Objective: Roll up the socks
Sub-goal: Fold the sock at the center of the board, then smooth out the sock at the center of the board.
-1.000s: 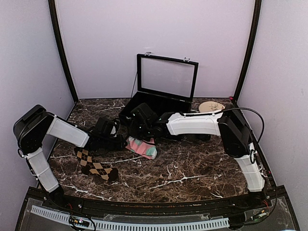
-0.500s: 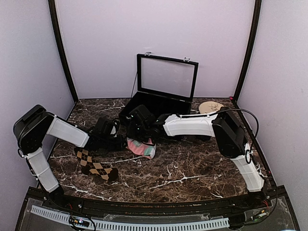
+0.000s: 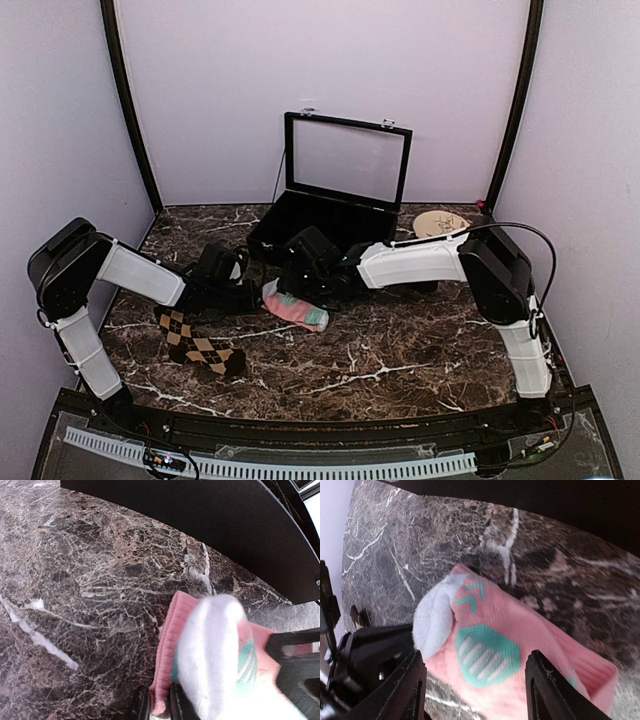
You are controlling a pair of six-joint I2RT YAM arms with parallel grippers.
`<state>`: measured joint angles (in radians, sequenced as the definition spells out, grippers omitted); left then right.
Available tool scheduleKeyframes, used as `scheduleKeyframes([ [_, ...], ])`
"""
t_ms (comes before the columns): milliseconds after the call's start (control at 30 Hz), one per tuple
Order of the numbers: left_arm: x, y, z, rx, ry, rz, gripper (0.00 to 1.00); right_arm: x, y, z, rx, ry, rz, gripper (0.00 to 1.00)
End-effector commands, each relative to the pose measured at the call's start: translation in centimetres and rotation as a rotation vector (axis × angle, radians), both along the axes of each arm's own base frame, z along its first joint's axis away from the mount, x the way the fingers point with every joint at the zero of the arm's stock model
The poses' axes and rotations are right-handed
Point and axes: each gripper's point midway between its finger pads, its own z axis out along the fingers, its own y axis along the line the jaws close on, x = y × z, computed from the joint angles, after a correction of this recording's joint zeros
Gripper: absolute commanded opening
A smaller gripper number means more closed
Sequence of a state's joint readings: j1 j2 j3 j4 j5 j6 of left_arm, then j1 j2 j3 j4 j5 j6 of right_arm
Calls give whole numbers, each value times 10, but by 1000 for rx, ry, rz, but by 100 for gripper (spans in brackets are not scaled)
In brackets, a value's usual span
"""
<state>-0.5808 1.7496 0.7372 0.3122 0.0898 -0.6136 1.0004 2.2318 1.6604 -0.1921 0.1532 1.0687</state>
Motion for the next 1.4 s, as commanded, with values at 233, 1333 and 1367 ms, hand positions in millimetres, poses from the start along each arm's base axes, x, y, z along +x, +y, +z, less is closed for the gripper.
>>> scheduleKeyframes([
  [233,-33,17,-35,88,149,-15,16,1,-23,43,59,-90,-47,61],
  [1333,-9,10,67,68,-84,-70,44,-26,-35,-6,21,-32,-11,55],
  [1367,-9,6,66,69,-77,-91,44,-27,-35,-6,21,-32,-9,55],
])
